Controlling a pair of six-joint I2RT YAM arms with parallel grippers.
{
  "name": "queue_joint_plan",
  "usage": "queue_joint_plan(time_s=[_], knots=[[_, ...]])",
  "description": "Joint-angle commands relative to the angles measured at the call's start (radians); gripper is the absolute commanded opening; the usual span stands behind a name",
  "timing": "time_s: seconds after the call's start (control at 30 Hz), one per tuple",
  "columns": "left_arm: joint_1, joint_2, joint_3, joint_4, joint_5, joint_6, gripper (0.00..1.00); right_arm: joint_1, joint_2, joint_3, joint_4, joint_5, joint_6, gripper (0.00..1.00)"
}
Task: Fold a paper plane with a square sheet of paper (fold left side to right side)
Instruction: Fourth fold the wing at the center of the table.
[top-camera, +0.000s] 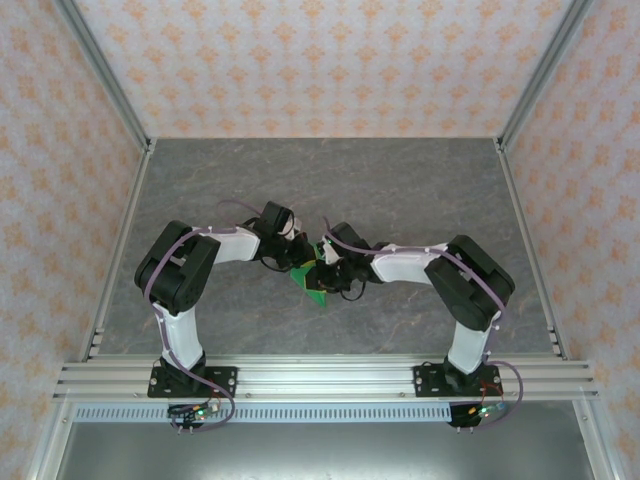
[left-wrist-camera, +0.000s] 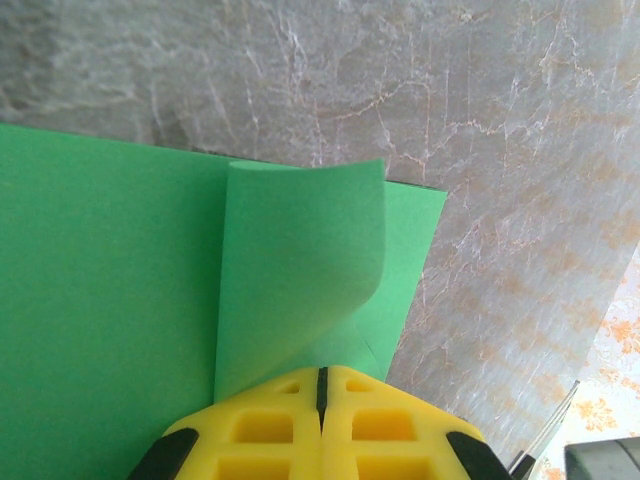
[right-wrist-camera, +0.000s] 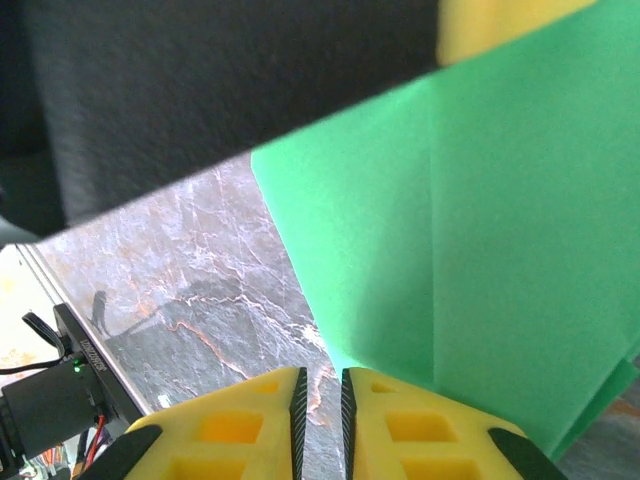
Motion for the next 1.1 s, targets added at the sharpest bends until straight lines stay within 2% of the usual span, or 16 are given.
queue_joint_plan(time_s=[0.0,0.5,1.07], knots=[[-0.005,0.030,-0.037,-0.093,-0.087,0.015,0.04,0.007,-0.001,-0.022,-0.030,0.020,-0.012,0.19],[-0.004,0.030,-0.028,-0.098,-0.090,0.017,0.04,0.037,-0.026,-0.077,-0.008,0.025,0.009,0.18],[-0.003,0.034,-0.022,-0.112,-0.101,0.023,0.04,0.057,-0.044,-0.051,-0.195,0.091,-0.084,0.12]])
